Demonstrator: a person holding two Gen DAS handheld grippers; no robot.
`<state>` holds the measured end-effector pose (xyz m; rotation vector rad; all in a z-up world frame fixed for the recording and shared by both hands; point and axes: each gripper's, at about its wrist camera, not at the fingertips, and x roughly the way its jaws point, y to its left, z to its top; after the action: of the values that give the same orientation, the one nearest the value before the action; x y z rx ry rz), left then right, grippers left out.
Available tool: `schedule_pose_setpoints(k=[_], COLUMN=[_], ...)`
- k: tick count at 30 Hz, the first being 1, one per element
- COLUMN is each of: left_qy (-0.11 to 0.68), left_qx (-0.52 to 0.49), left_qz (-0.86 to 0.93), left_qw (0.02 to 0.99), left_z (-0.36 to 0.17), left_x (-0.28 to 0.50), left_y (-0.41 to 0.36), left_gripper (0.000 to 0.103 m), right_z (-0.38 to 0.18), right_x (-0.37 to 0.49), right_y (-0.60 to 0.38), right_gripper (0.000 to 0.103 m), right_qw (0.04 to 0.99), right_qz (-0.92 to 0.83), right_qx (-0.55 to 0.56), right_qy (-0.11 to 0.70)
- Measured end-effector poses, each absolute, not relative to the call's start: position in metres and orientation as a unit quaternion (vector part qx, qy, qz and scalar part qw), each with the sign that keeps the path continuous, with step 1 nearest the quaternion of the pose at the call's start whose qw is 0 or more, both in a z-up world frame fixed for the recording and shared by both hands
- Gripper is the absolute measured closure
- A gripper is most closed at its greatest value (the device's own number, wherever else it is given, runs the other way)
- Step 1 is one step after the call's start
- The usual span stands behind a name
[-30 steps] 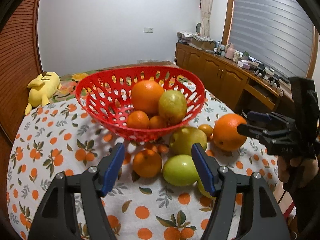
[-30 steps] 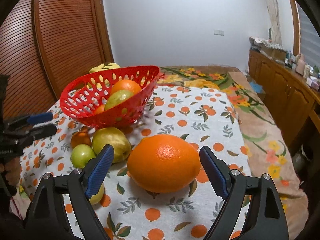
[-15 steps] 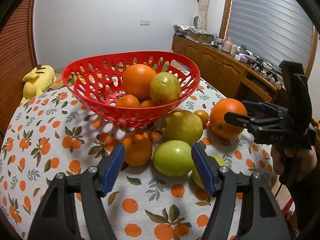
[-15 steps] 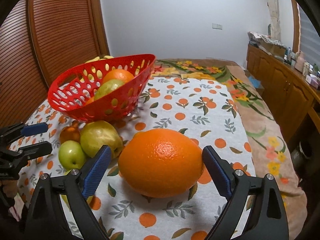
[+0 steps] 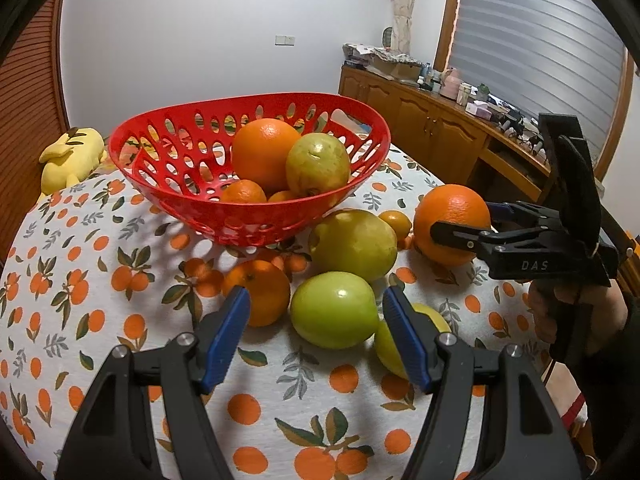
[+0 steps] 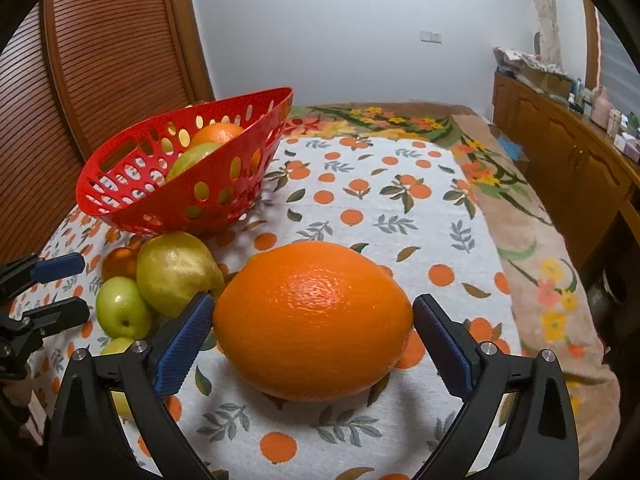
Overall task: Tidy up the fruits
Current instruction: 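Move the right tool around a large orange while the left tool approaches a yellow-green pomelo, then close the right tool on the large orange while the left tool grasps the pomelo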
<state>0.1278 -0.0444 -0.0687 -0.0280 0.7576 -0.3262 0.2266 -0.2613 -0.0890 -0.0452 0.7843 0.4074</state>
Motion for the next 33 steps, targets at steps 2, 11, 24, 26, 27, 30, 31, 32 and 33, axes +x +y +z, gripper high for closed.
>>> schedule_pose_setpoints(k=[2, 11, 24, 26, 27, 30, 31, 32, 33], left_qy=[0.369, 0.375, 0.389, 0.388, 0.388, 0.387, 0.386, 0.385, 0.384], left_qx=[-0.012, -0.008, -0.008, -0.008, -0.009, -0.011, -0.011, -0.011, -0.011], left_qz=[-0.159, -0.161, -0.157, -0.157, -0.158, -0.159, -0.159, -0.16, -0.162], left_qw=[0.916, 0.913, 0.908, 0.908, 0.908, 0.908, 0.908, 0.909, 0.909], left_z=[-0.069, -0.074, -0.082, -0.082, -0.081, -0.079, -0.079, -0.077, -0.076], left_x=[0.128, 0.13, 0.136, 0.135, 0.134, 0.13, 0.13, 0.128, 0.125], left_y=[-0.046, -0.052, -0.057, -0.057, -0.057, -0.057, -0.058, -0.058, -0.059], left_gripper=[0.034, 0.034, 0.034, 0.034, 0.034, 0.034, 0.034, 0.034, 0.034], right_z=[-0.09, -0.091, -0.095, -0.096, -0.096, -0.095, -0.094, -0.094, -0.093], right_x=[0.226, 0.229, 0.23, 0.229, 0.227, 0.222, 0.22, 0.217, 0.214], right_y=[-0.26, -0.261, -0.259, -0.259, -0.259, -0.259, -0.26, -0.261, -0.263], right_gripper=[0.002, 0.001, 0.001, 0.001, 0.001, 0.002, 0.002, 0.002, 0.002], right_qw=[0.903, 0.9, 0.897, 0.897, 0.898, 0.899, 0.901, 0.902, 0.903], right_qz=[0.199, 0.199, 0.197, 0.199, 0.199, 0.197, 0.195, 0.194, 0.194], right_qx=[-0.023, -0.024, -0.041, -0.045, -0.047, -0.052, -0.052, -0.048, -0.043], right_qy=[0.38, 0.386, 0.393, 0.391, 0.39, 0.387, 0.385, 0.383, 0.381])
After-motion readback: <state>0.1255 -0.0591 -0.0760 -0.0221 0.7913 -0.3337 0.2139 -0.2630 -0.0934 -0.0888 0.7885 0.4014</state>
